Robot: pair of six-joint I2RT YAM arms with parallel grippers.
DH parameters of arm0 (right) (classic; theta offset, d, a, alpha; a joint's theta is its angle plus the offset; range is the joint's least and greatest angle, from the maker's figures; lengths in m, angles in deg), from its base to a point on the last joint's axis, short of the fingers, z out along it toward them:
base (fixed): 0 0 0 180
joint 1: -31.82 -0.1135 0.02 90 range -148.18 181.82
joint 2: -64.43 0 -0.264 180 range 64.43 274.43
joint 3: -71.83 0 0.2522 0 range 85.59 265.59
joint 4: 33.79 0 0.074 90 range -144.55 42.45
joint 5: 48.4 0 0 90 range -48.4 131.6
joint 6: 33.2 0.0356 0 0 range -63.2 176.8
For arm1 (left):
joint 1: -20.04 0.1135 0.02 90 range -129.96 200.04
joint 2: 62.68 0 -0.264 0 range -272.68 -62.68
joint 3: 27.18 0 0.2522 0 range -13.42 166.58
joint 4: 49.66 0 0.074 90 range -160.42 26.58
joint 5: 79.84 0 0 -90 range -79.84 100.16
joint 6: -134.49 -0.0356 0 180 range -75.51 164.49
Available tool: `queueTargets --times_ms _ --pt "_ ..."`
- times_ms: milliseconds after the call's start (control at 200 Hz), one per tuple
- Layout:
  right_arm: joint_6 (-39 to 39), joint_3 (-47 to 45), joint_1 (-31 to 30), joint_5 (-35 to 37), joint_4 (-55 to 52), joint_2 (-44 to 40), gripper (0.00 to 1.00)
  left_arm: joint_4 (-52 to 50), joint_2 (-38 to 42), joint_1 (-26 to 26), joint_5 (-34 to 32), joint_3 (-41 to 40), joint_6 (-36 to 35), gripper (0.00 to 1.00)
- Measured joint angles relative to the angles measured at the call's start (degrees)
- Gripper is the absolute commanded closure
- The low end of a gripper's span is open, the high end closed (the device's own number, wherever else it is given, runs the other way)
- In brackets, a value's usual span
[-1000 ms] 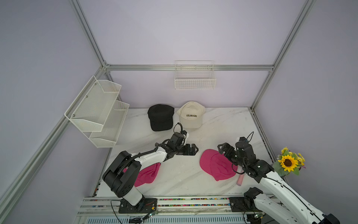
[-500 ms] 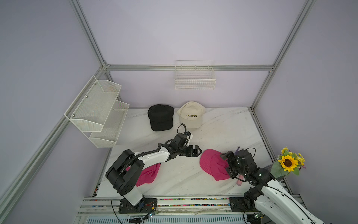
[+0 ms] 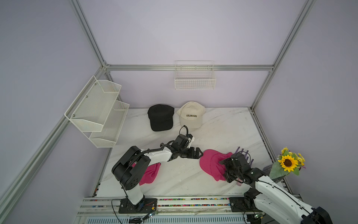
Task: Stack the baseball caps by color
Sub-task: Pick up the baseball cap from the center of the board.
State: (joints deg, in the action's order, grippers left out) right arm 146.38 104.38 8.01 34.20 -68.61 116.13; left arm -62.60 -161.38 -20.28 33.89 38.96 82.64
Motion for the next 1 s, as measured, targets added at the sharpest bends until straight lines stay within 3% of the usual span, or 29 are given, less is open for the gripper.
queueTargets --times_ms 75,150,340,526,711,1001 --pt "-2.8 1.8 0.0 -1.0 4.5 6.5 0.34 0.3 0.0 0.0 0.2 -0.1 0.3 0.00" --pt "-5.5 4.6 0.0 -1.3 8.6 13.5 0.49 1.0 0.0 0.0 0.2 -0.3 0.5 0.00" --pt "-11.5 8.3 0.0 -1.0 14.6 23.1 1.00 3.0 0.0 0.8 0.1 -2.6 2.1 0.00" --pt "-20.8 12.2 0.0 2.5 15.5 22.2 1.00 3.4 4.0 4.3 -1.7 -7.3 3.4 0.00" --pt "-34.8 16.6 0.2 7.8 15.9 13.4 1.00 5.0 9.0 8.8 -1.8 -9.9 3.4 0.00" --pt "-54.9 23.5 1.4 8.3 15.2 8.5 1.00 9.9 9.5 10.6 3.1 -10.2 3.7 0.00"
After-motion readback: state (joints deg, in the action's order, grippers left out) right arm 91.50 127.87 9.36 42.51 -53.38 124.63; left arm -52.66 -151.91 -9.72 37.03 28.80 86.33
